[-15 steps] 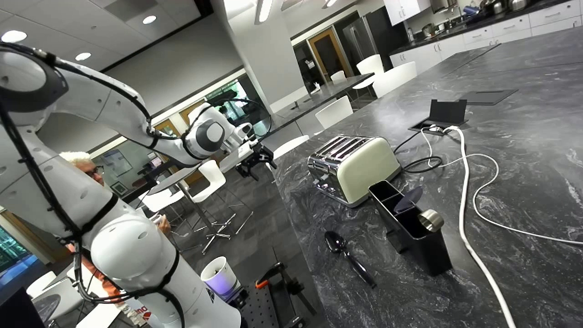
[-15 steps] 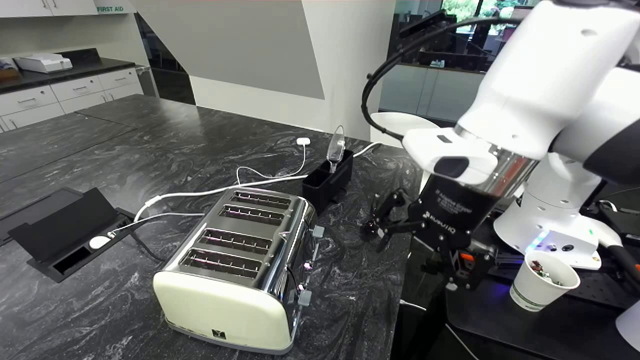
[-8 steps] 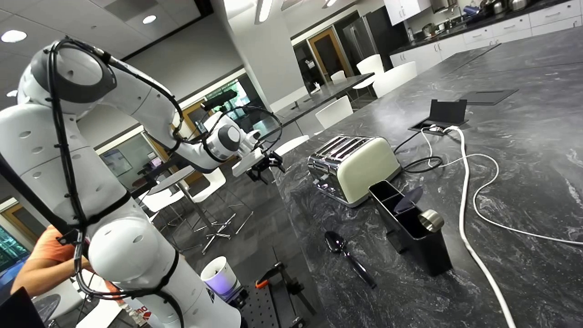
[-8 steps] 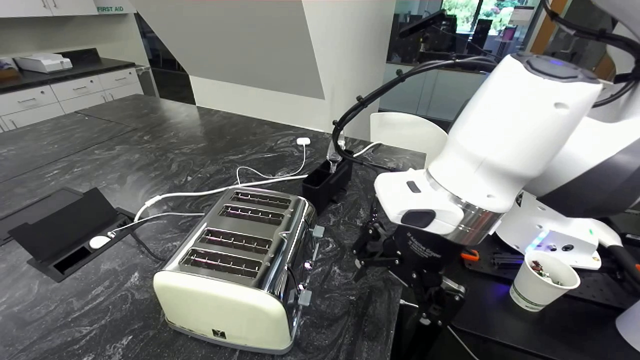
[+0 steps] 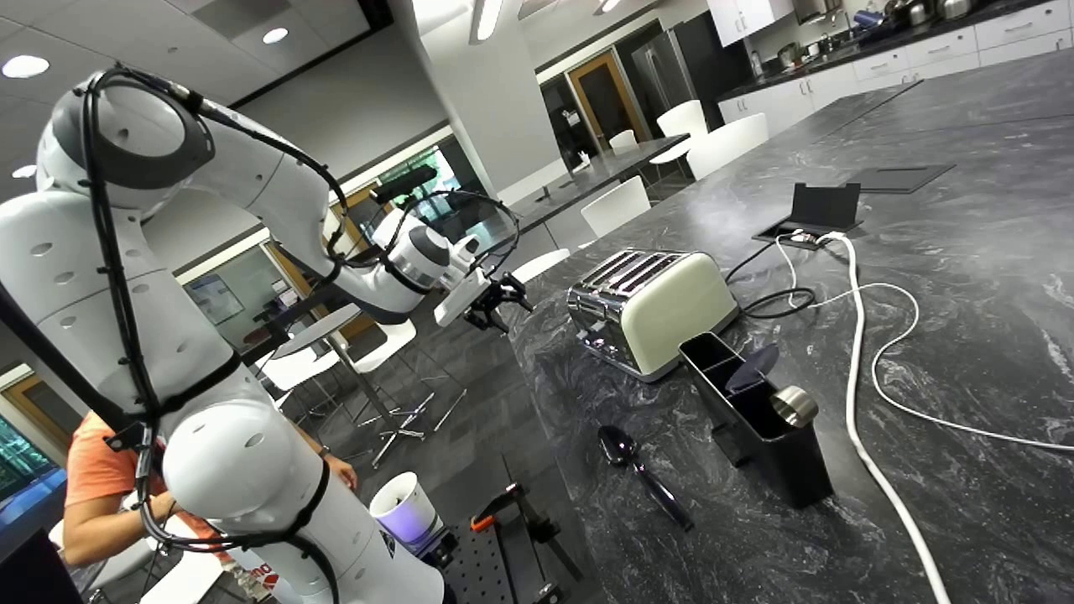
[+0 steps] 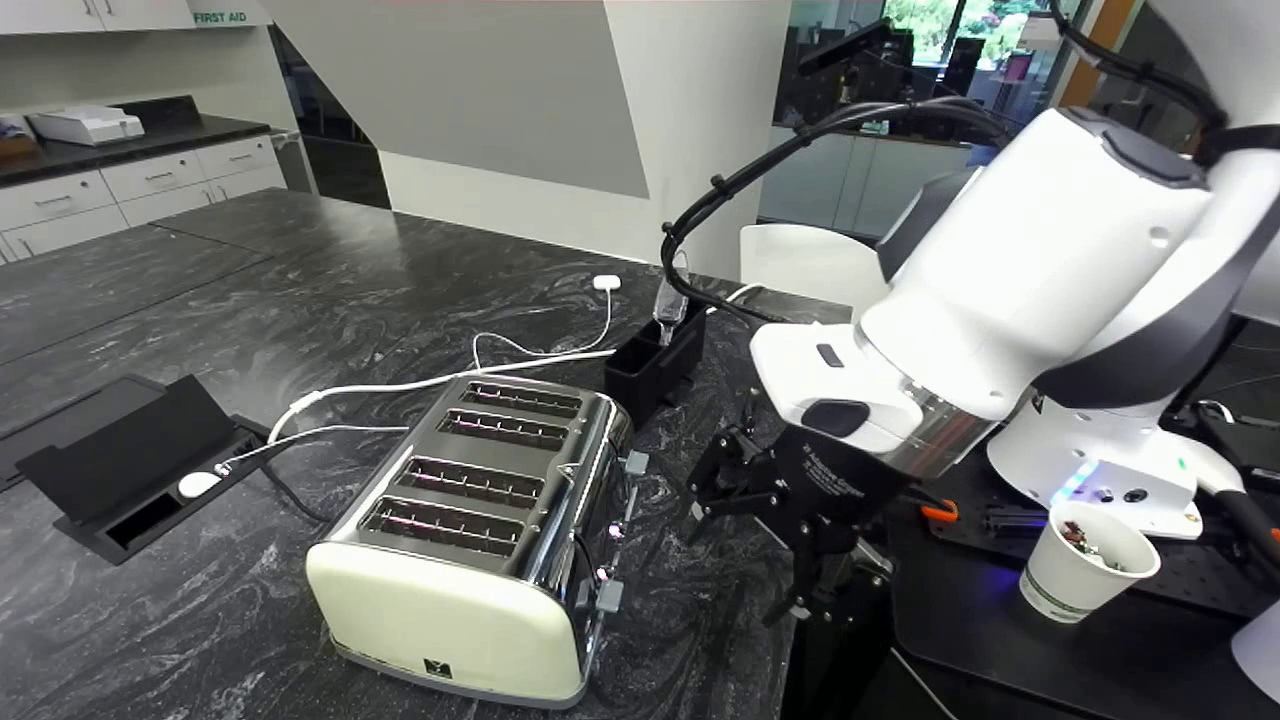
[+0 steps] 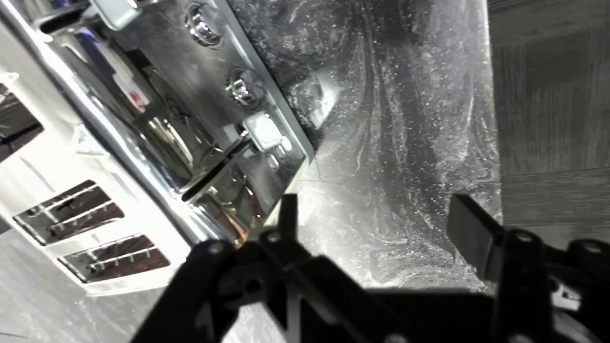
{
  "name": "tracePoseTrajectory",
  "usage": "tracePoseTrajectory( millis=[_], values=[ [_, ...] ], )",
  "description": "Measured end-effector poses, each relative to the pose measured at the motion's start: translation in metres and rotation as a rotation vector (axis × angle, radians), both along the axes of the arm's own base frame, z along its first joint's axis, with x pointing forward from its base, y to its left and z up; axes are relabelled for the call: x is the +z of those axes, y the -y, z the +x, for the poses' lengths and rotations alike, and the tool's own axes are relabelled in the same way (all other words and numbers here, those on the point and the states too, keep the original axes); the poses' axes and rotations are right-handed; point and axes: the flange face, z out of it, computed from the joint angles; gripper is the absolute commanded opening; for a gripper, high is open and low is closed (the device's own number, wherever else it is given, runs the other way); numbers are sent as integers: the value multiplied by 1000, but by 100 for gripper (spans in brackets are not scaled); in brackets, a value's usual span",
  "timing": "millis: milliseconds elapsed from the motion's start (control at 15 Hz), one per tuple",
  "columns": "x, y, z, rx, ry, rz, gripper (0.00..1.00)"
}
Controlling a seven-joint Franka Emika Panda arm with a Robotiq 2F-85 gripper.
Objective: Press the left switch on the toaster
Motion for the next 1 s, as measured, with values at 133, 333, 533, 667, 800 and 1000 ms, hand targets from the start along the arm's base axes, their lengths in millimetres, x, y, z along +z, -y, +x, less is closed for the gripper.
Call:
tracePoseTrajectory(
  millis=[133, 333, 533, 667, 800, 1000],
  values=[
    [-1, 5, 2, -9, 58, -8, 34],
    [-1, 3, -2, 9, 151, -7, 12],
    [-12, -7, -13, 29, 229, -18, 0],
    [-31, -16, -23, 33, 258, -44, 0],
    [-55, -24, -32, 30, 272, -82, 0],
    [-90, -33, -38, 14, 292, -136, 0]
  ],
)
